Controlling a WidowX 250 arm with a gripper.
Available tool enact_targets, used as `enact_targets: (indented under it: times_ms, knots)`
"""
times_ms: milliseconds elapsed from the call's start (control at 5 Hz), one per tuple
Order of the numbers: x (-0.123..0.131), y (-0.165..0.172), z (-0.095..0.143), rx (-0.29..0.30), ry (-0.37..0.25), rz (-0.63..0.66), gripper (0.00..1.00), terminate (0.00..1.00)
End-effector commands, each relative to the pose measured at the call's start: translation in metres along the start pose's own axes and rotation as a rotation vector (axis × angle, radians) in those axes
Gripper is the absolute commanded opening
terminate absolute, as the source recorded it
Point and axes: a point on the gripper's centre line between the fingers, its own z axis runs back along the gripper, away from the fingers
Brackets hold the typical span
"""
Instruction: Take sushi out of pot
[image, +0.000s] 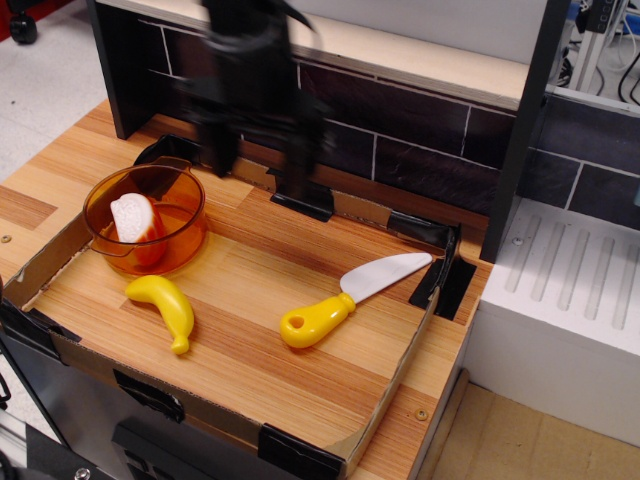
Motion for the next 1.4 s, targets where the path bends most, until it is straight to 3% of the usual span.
enact_targets:
  times_ms: [0, 200, 600, 800, 1200]
  knots:
    - [-0.015, 0.06, 0.036, -0.032, -0.006, 0.11, 1.0, 0.0]
    - [-0.019, 0.08, 0.039, -0.023, -0.012, 0.27, 1.0, 0.0]
    - [-0.016, 0.092, 0.015, 0.026, -0.015, 0.39, 1.0, 0.0]
    - [-0.018, 0.089, 0.003, 0.022, -0.082, 0.511, 1.0, 0.0]
    - [-0.026, 0.081, -0.01, -0.002, -0.043, 0.665, 1.0, 0.0]
